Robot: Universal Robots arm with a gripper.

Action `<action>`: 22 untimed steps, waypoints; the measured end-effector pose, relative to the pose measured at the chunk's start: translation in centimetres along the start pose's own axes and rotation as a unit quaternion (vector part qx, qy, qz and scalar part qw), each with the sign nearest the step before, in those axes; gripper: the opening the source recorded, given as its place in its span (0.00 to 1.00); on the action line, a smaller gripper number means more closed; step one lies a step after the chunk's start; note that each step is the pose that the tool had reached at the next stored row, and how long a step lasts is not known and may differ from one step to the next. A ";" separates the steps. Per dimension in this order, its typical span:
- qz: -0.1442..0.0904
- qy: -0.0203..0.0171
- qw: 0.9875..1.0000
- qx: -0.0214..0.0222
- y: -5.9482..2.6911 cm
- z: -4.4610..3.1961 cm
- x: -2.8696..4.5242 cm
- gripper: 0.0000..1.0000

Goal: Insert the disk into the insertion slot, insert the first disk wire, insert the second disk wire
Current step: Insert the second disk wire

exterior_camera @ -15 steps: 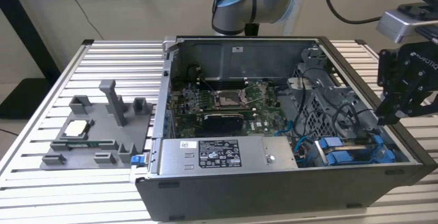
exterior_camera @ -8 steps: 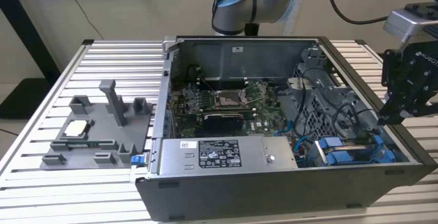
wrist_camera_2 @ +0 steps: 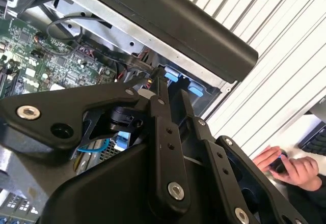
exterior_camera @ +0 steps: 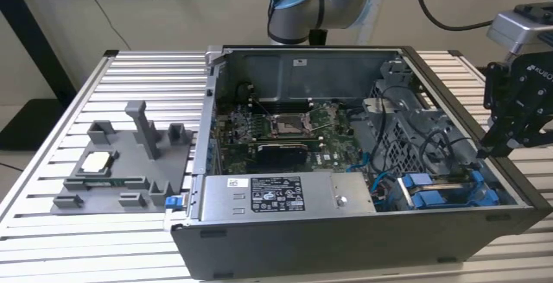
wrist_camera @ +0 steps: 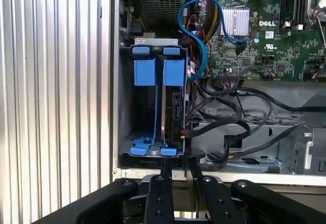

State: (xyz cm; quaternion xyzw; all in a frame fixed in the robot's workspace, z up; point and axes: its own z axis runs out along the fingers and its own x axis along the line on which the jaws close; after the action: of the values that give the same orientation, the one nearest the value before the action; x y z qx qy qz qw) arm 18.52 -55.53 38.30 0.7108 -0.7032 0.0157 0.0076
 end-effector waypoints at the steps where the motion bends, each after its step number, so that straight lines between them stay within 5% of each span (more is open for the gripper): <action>1: 0.000 0.000 1.000 0.000 0.00 0.00 0.00 0.27; 6: 0.000 0.000 1.000 -0.002 -0.01 0.07 -0.02 0.27; 12: -0.001 -0.002 1.000 -0.019 -0.04 0.19 -0.04 0.27; 15: -0.001 -0.005 1.000 -0.021 -0.08 0.24 -0.05 0.27; 22: -0.001 -0.005 1.000 -0.021 -0.12 0.25 -0.05 0.27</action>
State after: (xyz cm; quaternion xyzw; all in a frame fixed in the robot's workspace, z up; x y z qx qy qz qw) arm 18.64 -55.49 38.05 0.7111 -0.7029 -0.0028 0.0185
